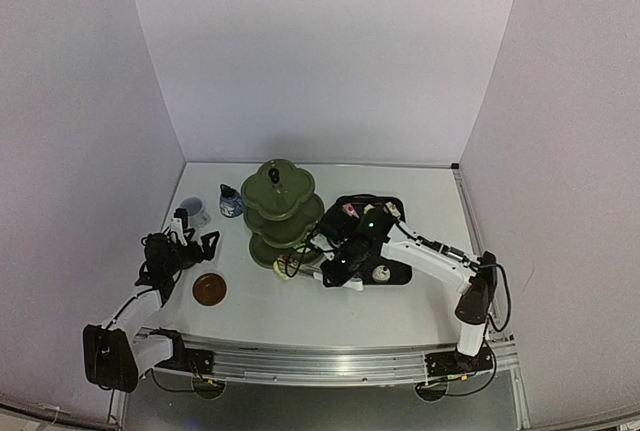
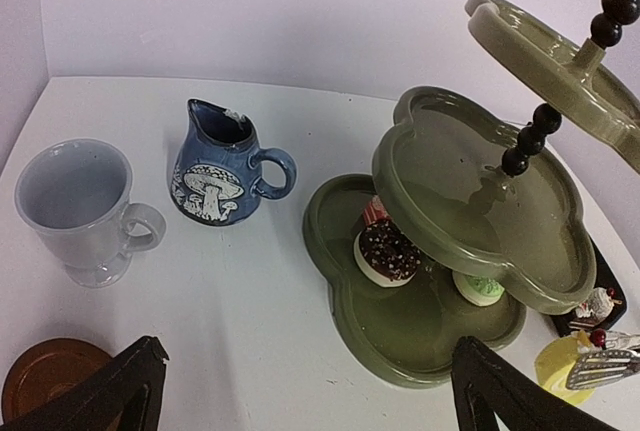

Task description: Serve the afternoon tea

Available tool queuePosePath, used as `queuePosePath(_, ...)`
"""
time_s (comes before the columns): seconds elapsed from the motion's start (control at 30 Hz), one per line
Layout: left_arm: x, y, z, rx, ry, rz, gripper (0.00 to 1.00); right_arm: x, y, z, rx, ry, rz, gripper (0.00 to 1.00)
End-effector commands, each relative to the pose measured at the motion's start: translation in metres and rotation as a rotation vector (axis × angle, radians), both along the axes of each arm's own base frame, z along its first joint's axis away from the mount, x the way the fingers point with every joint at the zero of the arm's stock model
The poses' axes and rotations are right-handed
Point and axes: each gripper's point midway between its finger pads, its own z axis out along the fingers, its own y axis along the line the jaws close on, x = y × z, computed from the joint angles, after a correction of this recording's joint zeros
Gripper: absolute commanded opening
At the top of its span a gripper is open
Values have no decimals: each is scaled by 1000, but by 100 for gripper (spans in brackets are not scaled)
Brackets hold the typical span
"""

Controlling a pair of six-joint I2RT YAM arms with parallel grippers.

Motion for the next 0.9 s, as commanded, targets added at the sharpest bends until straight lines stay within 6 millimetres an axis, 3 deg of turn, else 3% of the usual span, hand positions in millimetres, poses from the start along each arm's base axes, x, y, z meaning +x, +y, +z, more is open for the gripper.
queuePosePath(0.0,3,4,24,-1,-81,20,100,23,38,-3,22,-130,103,0)
queuePosePath(0.33,2,7,24,8,-86,26,100,79,68,-18,0,-364,44,0)
queuePosePath(0.67,4,7,25,16,-92,25,100,96,69,-50,-83,-402,7,0)
queuePosePath(0.87,5,7,25,19,-92,24,100,97,70,-60,-95,-387,6,8)
